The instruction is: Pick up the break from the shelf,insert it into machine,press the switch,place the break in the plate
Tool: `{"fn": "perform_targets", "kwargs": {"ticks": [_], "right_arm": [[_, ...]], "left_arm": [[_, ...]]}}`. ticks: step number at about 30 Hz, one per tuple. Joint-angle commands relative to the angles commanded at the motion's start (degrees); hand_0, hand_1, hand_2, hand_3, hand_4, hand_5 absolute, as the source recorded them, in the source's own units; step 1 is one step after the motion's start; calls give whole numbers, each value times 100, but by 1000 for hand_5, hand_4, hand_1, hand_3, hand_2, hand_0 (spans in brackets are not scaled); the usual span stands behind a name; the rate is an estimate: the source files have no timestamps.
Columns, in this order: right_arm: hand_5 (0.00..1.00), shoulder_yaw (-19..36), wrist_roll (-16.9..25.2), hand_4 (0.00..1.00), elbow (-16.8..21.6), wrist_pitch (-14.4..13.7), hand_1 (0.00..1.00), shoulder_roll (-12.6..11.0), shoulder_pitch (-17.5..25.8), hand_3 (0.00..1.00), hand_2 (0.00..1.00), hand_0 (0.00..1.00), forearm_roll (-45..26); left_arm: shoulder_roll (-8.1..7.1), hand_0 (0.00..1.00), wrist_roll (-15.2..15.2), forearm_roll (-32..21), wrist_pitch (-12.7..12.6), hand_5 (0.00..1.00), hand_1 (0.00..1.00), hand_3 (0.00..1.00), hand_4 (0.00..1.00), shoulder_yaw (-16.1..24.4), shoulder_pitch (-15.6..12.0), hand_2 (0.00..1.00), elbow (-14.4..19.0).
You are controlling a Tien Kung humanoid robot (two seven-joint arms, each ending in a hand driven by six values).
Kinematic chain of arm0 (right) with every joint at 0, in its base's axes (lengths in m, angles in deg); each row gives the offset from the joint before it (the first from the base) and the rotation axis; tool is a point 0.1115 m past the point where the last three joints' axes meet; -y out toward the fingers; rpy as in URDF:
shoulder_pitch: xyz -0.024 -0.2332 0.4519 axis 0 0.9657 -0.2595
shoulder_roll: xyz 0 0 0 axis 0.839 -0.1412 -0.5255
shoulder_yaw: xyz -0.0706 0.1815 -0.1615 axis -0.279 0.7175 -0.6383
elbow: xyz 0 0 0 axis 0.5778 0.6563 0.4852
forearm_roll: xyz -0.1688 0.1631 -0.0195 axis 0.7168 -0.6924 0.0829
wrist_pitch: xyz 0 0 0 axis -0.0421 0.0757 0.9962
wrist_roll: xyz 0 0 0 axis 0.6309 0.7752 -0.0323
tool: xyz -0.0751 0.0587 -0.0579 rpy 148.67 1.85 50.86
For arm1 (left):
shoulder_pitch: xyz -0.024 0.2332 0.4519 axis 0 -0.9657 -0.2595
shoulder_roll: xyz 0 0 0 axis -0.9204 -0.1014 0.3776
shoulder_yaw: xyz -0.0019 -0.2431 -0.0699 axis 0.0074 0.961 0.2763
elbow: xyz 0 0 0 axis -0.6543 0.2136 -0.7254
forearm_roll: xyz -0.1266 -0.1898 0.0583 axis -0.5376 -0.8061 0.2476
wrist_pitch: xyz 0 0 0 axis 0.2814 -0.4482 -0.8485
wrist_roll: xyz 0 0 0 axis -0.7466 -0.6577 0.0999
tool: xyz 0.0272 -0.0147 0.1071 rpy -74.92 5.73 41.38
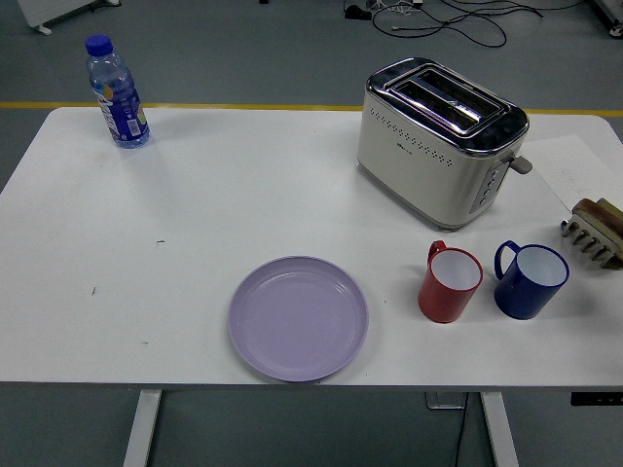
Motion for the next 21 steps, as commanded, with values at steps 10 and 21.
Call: {"fn": "perform_targets", "kwargs": {"ticks": [10, 21], "right_arm": [[73, -533, -823, 884, -155, 311, 906, -113, -368, 936, 946, 972, 2123], [104, -848, -1122, 892, -391, 422, 907, -45, -632, 935, 947, 975, 4345]], "left_arm": [[0, 676, -12, -61, -35, 998, 730, 860, 571, -101, -16, 773, 0], [0, 676, -7, -169, -58, 998, 728, 858, 570, -231, -21, 773, 0]]}}
